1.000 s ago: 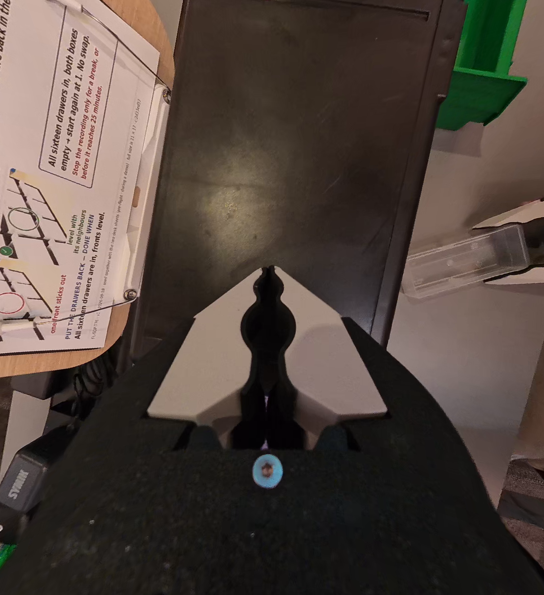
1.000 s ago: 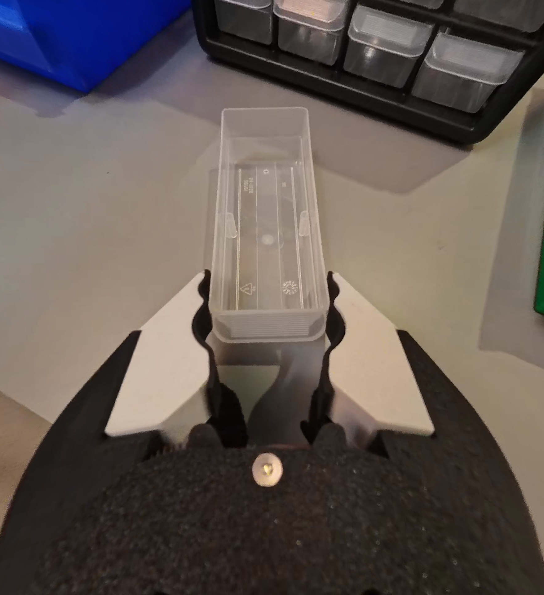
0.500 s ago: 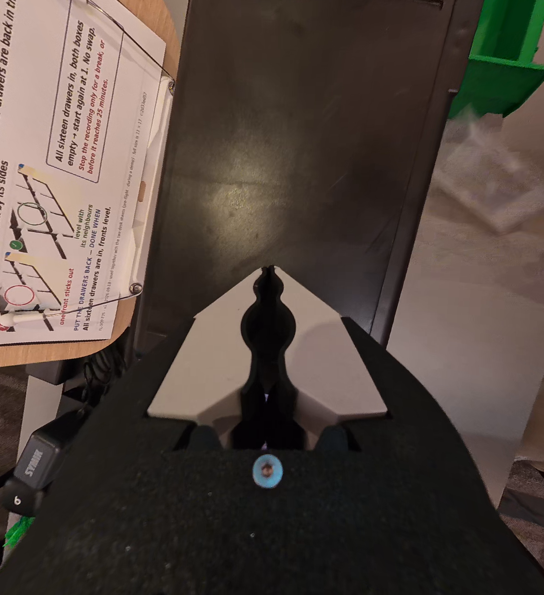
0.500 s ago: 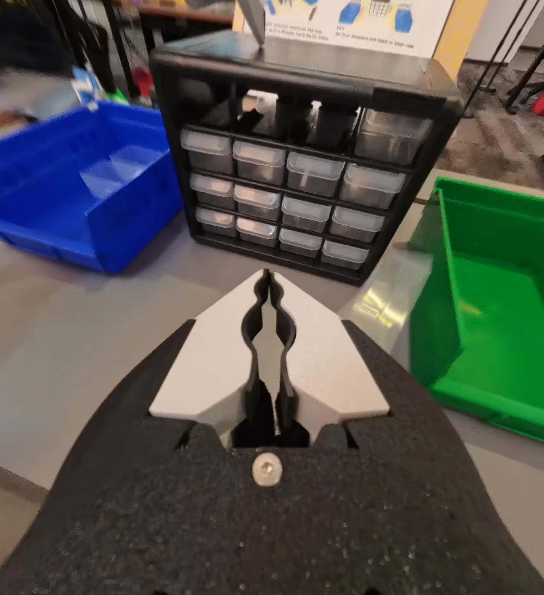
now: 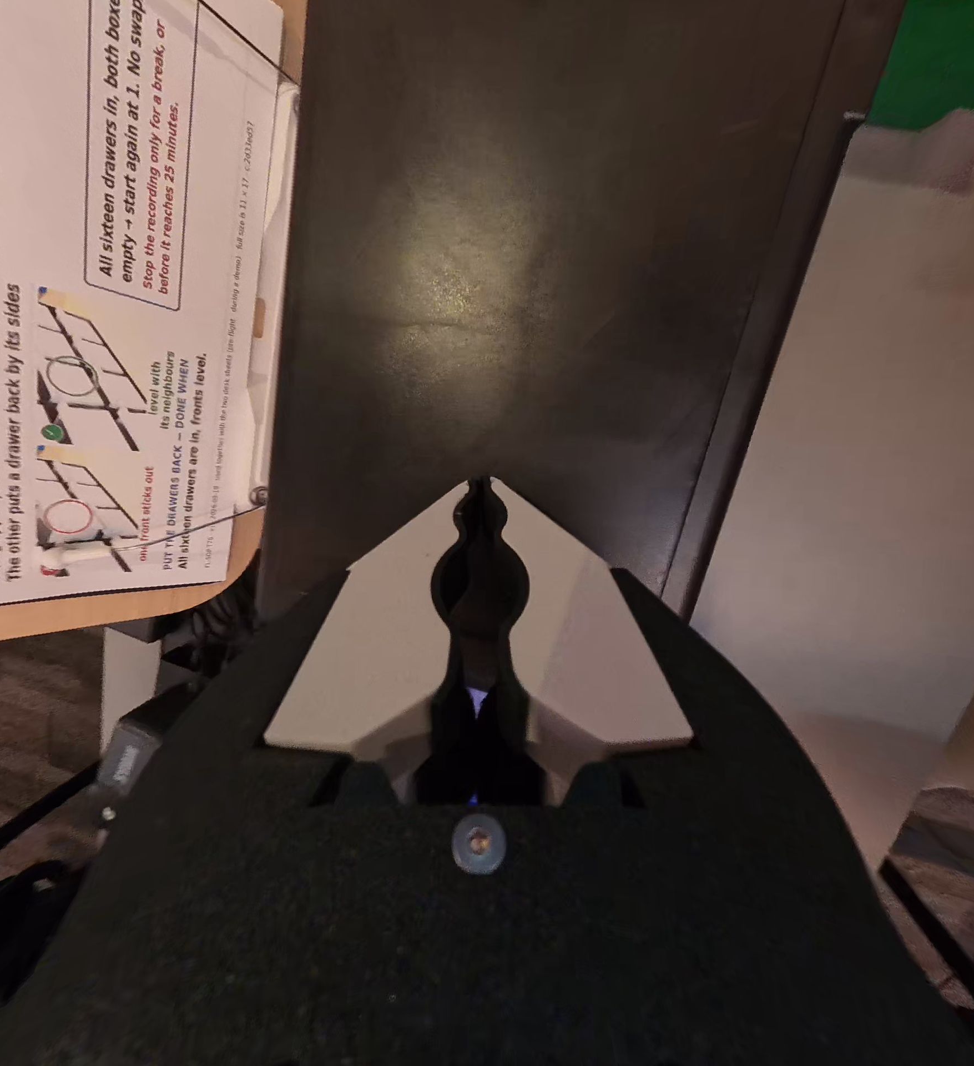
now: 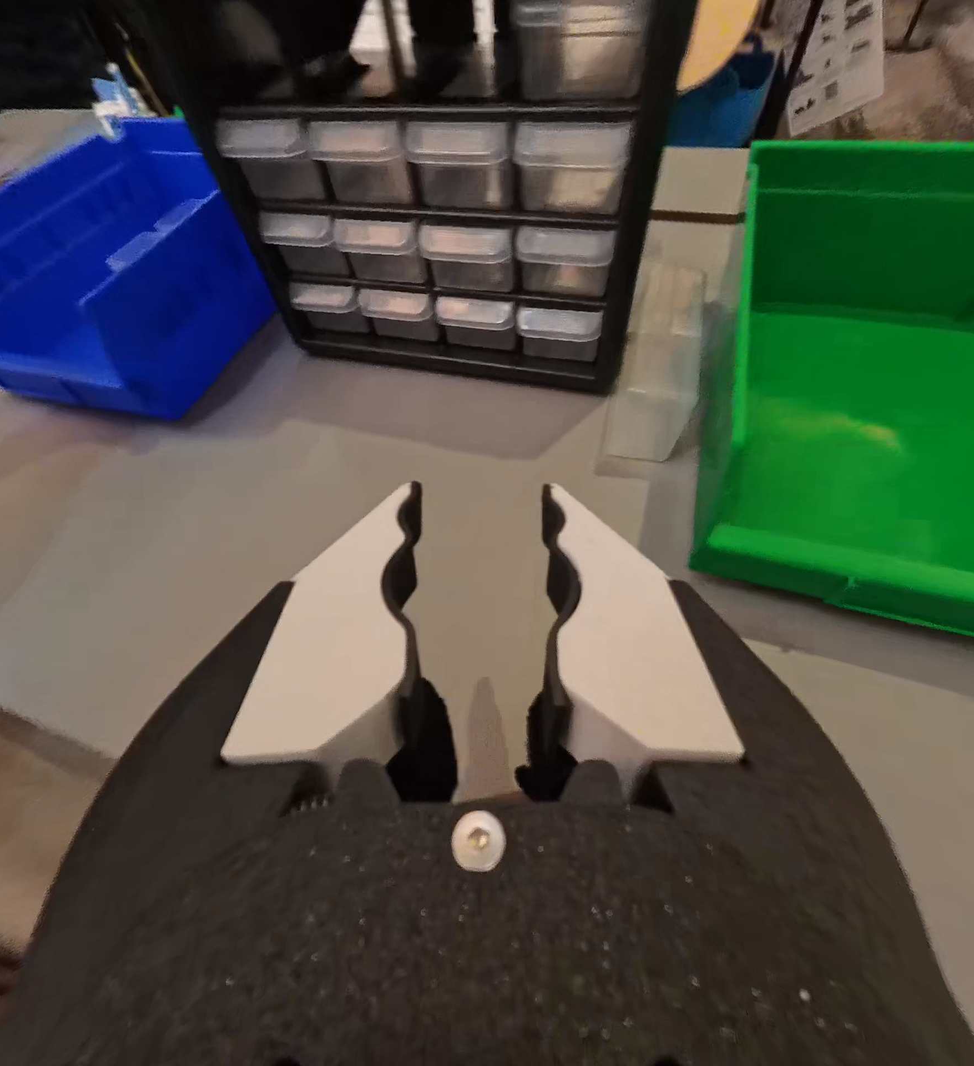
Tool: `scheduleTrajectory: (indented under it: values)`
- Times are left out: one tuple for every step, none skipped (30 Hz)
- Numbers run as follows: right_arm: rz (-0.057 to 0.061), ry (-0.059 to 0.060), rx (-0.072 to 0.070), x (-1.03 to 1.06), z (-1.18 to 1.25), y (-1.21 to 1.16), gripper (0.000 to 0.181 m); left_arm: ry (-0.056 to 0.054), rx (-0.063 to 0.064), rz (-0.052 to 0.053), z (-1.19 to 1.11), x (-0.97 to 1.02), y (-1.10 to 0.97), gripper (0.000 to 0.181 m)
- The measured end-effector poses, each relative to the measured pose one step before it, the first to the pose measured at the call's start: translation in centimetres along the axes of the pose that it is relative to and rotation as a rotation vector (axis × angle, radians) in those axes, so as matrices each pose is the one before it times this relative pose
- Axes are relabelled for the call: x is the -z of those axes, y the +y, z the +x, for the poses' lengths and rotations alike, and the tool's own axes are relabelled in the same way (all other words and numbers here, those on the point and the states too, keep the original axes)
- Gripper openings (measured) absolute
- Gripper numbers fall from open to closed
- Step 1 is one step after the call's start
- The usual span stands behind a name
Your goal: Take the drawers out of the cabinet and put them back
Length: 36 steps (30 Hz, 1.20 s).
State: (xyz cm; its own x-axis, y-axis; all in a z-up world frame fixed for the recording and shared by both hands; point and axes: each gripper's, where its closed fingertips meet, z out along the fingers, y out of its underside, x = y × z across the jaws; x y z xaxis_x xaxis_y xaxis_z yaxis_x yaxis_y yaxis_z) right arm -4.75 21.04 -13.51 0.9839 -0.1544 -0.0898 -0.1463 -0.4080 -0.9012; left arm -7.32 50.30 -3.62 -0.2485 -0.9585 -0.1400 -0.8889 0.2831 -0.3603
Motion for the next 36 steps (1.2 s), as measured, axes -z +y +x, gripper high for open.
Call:
scheduleTrajectory:
  values:
    - [-0.0055, 0.0184, -0.0116, -0.883, 1.077, -0.114, 0.047, 0.0132, 0.024, 0.0123, 0.01, -0.006, -0.013, 0.0]
    - [-0.0081, 0.0315, 0.0023, -1.102, 1.091, 0.189, 0.053, 0.0075, 0.0212, 0.0146, 0.001, -0.001, -0.018, 0.0]
    - [-0.014, 0.0435, 0.0117, -1.22, 0.937, 0.385, 0.056, 0.0019, 0.0123, 0.0153, -0.011, 0.005, 0.0, 0.0]
    - [0.0051, 0.0427, 0.0008, -1.24, 0.552, 0.207, 0.055, -0.0013, 0.0033, 0.0146, -0.002, -0.005, -0.012, 0.0]
    - [0.0243, 0.0513, -0.0078, -1.311, 0.485, -0.037, 0.053, -0.0008, 0.0015, 0.0126, -0.002, -0.005, 0.0, 0.0]
    - [-0.0002, 0.0703, 0.0039, -1.401, 0.758, 0.203, 0.049, 0.0007, 0.0014, 0.0109, 0.002, 0.004, -0.007, 0.0]
    - [-0.0181, 0.0852, 0.029, -1.431, 0.965, 0.321, 0.049, 0.0023, 0.0008, 0.0101, -0.001, 0.007, 0.001, 0.0]
    - [-0.0131, 0.0679, 0.0409, -1.341, 0.58, 0.157, 0.049, 0.0042, 0.0019, 0.0074, 0.006, 0.009, 0.007, 0.0]
    - [-0.003, 0.0553, 0.0452, -0.92, 0.158, -0.205, 0.043, 0.0049, 0.0013, 0.004, -0.003, 0.001, -0.006, 0.0]
    - [0.0209, 0.03, 0.0575, -0.498, -0.405, -0.622, 0.042, 0.0047, 0.0001, 0.0007, -0.002, -0.003, 0.006, 0.0]
    - [0.0117, 0.0293, 0.0625, -0.196, -0.504, -0.572, 0.041, 0.0023, -0.0036, -0.0022, -0.001, -0.003, -0.003, 0.0]
    - [0.0144, 0.0527, 0.0706, 0.091, -0.139, -0.573, 0.04, -0.0012, -0.0071, -0.0044, -0.001, 0.001, -0.009, 0.0]
    - [0.0321, 0.063, 0.0604, 0.355, 0.105, -0.712, 0.039, -0.0046, -0.0101, -0.0052, 0.001, -0.008, 0.004, 0.0]
    - [0.0283, 0.0171, 0.0355, 0.397, -0.386, -0.63, 0.035, -0.0078, -0.0122, -0.0049, 0.004, 0.0, 0.001, 0.0]
    - [0.0003, -0.0229, 0.019, 0.114, -0.808, -0.323, 0.034, -0.0083, -0.0118, -0.0035, 0.007, -0.003, 0.009, 0.0]
    - [-0.0261, -0.0078, 0.0214, -0.294, -0.463, -0.043, 0.036, -0.0063, -0.0094, -0.0014, -0.004, -0.003, -0.003, 0.0]
    - [-0.0428, -0.0086, 0.0296, -0.62, -0.308, 0.106, 0.042, -0.0026, -0.0071, 0.0014, 0.004, 0.004, 0.005, 0.0]
    - [-0.0519, 0.0, 0.0366, -0.836, 0.022, 0.19, 0.045, 0.0032, -0.0012, 0.0041, -0.001, 0.003, -0.005, 0.0]
    - [-0.0463, -0.0054, 0.0312, -0.847, 0.128, 0.09, 0.044, 0.0081, 0.0052, 0.0058, -0.001, 0.005, 0.008, 0.0]
    - [-0.0409, -0.0025, 0.0233, -0.75, 0.309, 0.061, 0.042, 0.0092, 0.006, 0.0062, -0.002, -0.001, -0.002, 0.0]
    - [-0.0393, 0.0036, 0.0316, -0.696, 0.381, 0.099, 0.041, 0.0074, 0.0035, 0.0056, 0.003, 0.005, -0.008, 0.0]
    - [-0.0379, 0.002, 0.0412, -0.629, 0.223, 0.191, 0.041, 0.0056, 0.0035, 0.0034, -0.009, -0.003, -0.004, 0.0]
    - [-0.0309, 0.0217, 0.0412, -0.539, 0.399, 0.246, 0.039, 0.0026, 0.0011, 0.0001, 0.003, -0.004, 0.0, 0.0]
    - [-0.0209, 0.0166, 0.034, -0.437, 0.2, 0.291, 0.032, -0.0014, -0.0036, -0.0022, -0.002, 0.004, 0.001, 0.0]
    - [-0.0241, 0.0015, 0.0219, -0.43, -0.137, 0.487, 0.028, -0.0036, -0.0049, -0.0039, 0.003, -0.012, 0.004, 0.0]
    - [-0.018, 0.0214, 0.0171, -0.404, 0.091, 0.508, 0.029, -0.0041, -0.0045, -0.0047, 0.005, -0.002, -0.003, 0.0]
    - [-0.0022, 0.0484, 0.0243, -0.209, 0.496, 0.336, 0.026, -0.0033, -0.004, -0.0036, 0.003, -0.004, -0.004, 0.0]
    - [0.0116, 0.0486, 0.0117, 0.056, 0.679, 0.102, 0.012, -0.0019, -0.0024, -0.0016, 0.003, -0.003, 0.005, 0.0]
    - [0.0241, 0.0, -0.0109, 0.325, 0.262, -0.118, 0.004, -0.0003, -0.0008, 0.0002, -0.007, 0.003, 0.006, 0.0]
    - [-0.0001, -0.0276, -0.0351, 0.379, -0.023, 0.22, 0.004, 0.0014, -0.0003, 0.0019, 0.004, -0.004, -0.005, 0.0]
    - [0.0005, -0.0103, -0.0181, 0.452, 0.174, 0.385, 0.003, 0.0034, 0.0004, 0.0036, -0.007, 0.003, -0.001, 0.0]
    - [-0.0003, 0.0033, 0.0039, 0.571, 0.285, 0.616, 0.002, 0.0056, 0.0027, 0.0049, 0.001, -0.004, -0.008, 0.0]
    - [-0.0015, -0.0033, -0.0049, 0.776, 0.223, 0.783, 0.002, 0.0066, 0.0046, 0.0055, 0.001, 0.007, -0.005, 0.0]
    - [0.0033, 0.0009, -0.0102, 1.014, 0.32, 0.858, 0.001, 0.0058, 0.0051, 0.0056, -0.006, -0.001, -0.003, 0.0]
    - [0.0047, -0.0022, -0.0018, 1.167, 0.303, 0.974, 0.001, 0.0031, 0.0037, 0.0045, 0.004, 0.004, -0.005, 0.0]
    - [0.0075, -0.0059, -0.0067, 1.254, 0.228, 0.978, 0.001, -0.0004, 0.0012, 0.0032, -0.004, 0.003, 0.003, 0.0]
